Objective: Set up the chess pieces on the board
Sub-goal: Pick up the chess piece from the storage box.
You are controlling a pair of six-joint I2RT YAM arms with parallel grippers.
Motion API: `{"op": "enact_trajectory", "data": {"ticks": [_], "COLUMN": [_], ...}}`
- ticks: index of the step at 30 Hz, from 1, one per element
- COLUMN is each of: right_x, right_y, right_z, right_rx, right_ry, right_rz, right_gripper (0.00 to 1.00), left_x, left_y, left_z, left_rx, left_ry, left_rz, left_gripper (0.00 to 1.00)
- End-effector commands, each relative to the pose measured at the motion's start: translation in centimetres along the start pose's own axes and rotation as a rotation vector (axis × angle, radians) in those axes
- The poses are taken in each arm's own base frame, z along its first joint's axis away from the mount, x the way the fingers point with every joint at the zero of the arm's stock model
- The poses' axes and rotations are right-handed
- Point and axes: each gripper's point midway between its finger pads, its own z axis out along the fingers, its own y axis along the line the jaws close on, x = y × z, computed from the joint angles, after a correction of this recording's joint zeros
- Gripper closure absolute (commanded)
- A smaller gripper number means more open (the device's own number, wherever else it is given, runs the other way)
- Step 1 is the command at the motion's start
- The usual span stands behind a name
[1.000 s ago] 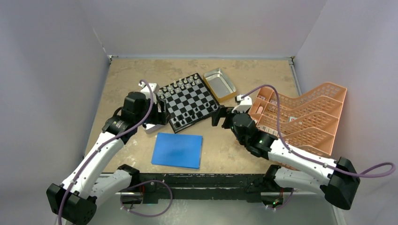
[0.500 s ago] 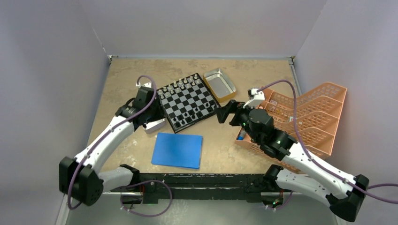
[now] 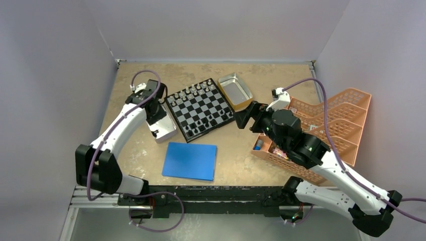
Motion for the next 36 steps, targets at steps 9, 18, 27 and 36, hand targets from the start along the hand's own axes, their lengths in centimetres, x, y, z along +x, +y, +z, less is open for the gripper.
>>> {"op": "enact_trajectory", "data": {"ticks": [9, 18, 27, 36], "right_x": [-1.3, -1.4, -2.7, -2.2], "right_y": [0.9, 0.9, 1.5, 1.0], "right_z": [-0.3, 0.6, 1.5, 2.0], "right_rx": [0.018, 0.042, 0.072, 0.095], "right_ry": [0.023, 0.035, 0.015, 0.011], "right_rz": [-0.038, -0.101, -0.136, -0.114], "right_gripper": [0.06, 0.06, 0.05, 0.05], "left_x": [-3.7, -2.7, 0.2, 2.2], "left_y": [-1.7, -2.3, 0.0, 2.4], "left_z": [4.2, 6.1, 7.9, 9.3], "left_rx": [0.064, 0.139, 0.155, 0.120], "left_ry": [-0.122, -0.066, 0.078, 0.181], "left_rz": [0.680, 1.007, 1.070, 1.154], "left_gripper": [0.60, 0.61, 0.62, 0.62]}}
